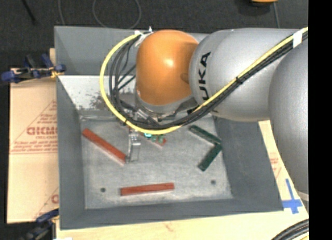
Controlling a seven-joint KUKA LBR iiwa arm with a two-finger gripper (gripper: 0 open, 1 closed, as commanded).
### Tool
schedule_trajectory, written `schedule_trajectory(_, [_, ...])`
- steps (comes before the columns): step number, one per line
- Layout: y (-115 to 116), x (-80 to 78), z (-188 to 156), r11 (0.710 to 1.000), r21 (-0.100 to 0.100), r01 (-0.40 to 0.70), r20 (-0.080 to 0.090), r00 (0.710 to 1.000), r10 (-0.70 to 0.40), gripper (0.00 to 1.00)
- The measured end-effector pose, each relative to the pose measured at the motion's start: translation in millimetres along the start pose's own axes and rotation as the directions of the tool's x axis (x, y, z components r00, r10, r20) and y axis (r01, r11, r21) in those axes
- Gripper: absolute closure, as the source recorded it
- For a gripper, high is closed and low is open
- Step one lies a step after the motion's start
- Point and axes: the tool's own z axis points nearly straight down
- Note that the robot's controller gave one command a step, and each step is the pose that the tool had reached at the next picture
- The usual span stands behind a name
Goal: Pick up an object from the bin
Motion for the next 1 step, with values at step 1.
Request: schedule_trajectory(1, [0.7,-48.5,141.8,0.964,0.0,-0.267,0.002,0.964,0.267,0.0])
